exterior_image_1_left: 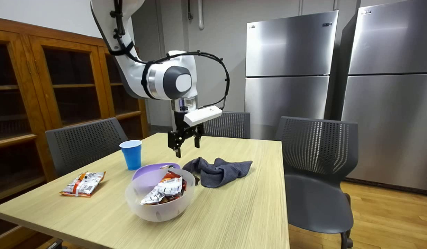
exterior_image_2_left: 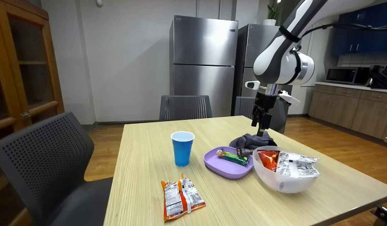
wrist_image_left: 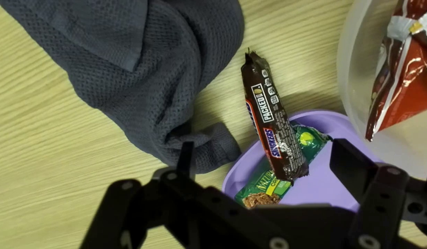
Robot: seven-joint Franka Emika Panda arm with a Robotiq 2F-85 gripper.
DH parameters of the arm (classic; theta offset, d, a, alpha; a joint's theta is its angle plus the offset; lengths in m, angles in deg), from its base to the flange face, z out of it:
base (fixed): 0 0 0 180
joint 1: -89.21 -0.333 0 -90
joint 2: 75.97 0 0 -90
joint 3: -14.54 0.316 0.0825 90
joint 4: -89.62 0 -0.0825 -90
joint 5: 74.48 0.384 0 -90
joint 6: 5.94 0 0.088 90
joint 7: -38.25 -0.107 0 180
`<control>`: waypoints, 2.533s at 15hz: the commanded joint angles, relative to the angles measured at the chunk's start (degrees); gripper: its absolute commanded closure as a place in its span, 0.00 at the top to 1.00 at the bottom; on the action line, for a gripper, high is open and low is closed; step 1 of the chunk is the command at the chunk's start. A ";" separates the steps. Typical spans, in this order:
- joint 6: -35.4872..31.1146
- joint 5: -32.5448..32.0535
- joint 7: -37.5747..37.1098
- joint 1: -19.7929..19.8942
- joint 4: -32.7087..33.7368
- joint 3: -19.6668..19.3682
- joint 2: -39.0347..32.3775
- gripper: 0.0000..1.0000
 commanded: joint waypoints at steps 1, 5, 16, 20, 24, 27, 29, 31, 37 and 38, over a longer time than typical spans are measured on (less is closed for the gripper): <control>-3.19 -0.51 8.42 1.45 -1.68 1.63 -0.53 1.00; -4.32 -1.69 11.51 0.46 -1.94 0.90 -2.72 1.00; -3.60 -3.57 11.22 0.26 -0.18 1.22 -4.49 1.00; -2.50 -2.51 11.70 0.92 1.53 2.10 -4.17 1.00; -2.70 -2.44 11.67 0.98 2.51 2.25 -4.35 1.00; -2.64 -3.24 10.84 0.16 3.35 1.62 -5.40 1.00; -2.37 -3.45 10.57 -0.10 3.89 1.51 -6.23 1.00; -2.10 -3.54 10.33 -0.31 4.35 1.55 -6.90 1.00; -1.33 -4.34 9.67 -1.24 5.93 1.31 -8.99 1.00; -1.48 -4.73 9.37 -1.65 5.82 1.02 -9.25 1.00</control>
